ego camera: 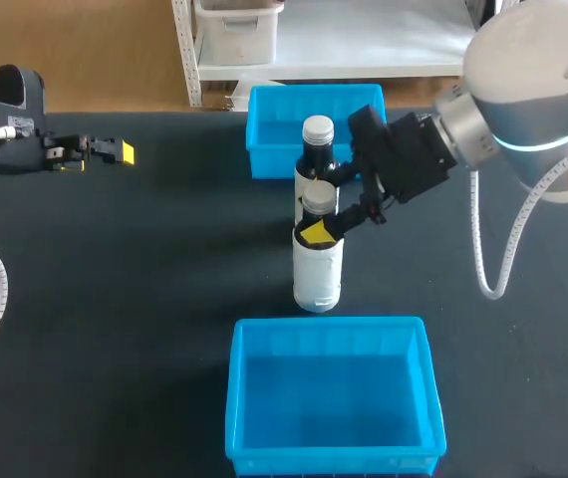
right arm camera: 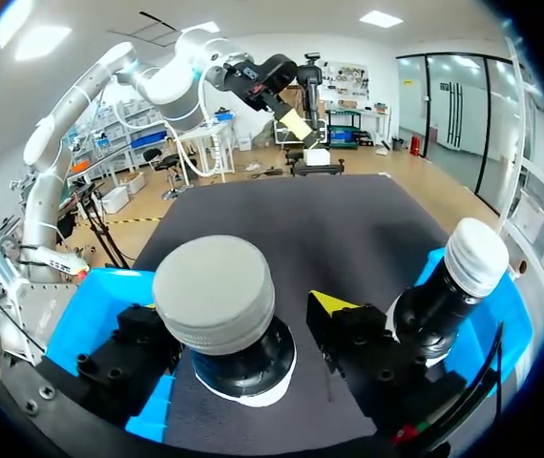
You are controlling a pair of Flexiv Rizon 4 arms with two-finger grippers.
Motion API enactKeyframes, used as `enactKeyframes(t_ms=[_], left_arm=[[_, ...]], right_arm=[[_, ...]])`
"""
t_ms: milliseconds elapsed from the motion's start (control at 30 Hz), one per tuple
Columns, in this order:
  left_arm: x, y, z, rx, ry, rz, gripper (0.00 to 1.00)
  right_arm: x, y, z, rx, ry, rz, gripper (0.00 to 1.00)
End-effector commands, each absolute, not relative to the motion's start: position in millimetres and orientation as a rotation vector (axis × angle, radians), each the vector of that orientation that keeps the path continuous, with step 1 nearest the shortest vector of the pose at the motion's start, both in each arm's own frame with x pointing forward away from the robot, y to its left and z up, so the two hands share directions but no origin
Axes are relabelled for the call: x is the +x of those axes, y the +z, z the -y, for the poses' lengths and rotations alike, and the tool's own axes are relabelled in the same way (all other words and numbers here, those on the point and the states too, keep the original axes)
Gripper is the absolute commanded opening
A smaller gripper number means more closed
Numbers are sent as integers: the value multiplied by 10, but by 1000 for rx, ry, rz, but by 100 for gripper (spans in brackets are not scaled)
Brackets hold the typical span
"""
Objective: Pick up the bottle, and place it in the far bin if it is heavy, or in the near bin if it is light.
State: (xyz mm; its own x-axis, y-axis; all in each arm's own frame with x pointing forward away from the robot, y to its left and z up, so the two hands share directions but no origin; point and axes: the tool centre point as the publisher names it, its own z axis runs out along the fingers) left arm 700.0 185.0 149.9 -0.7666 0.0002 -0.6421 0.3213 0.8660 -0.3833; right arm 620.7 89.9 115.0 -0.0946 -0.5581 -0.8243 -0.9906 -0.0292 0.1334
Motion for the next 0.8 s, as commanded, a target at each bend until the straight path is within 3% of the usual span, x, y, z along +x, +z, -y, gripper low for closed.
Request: enactKeyframes(t_ms=[33, 267, 433, 567, 633, 667, 800], left_arm=[[7000, 1499, -1850, 232, -636, -2374, 100], [7000, 1499, -1850, 232, -636, -2374, 100], [7000, 1499, -1850, 232, -636, -2374, 100], [7000, 1499, -1850, 232, -636, -2374, 100], [7000, 1499, -1850, 232, -636, -2374, 100], [7000, 1499, -1850, 232, -636, -2374, 100], [7000, 1499, -1850, 232, -636, -2374, 100]], right_arm=[[6207, 1138, -914, -1632, 1018, -1698, 73], [6189, 1124, -899, -1631, 1023, -1701, 53], [6189, 1121, -859, -1623, 1019, -1707, 56], [6185, 1130, -844, -1625, 1016, -1706, 80], [6183, 1139, -838, -1626, 1015, -1704, 86], [6182, 1141, -836, -1627, 1015, -1703, 100], [6178, 1150, -817, -1625, 1014, -1703, 100]])
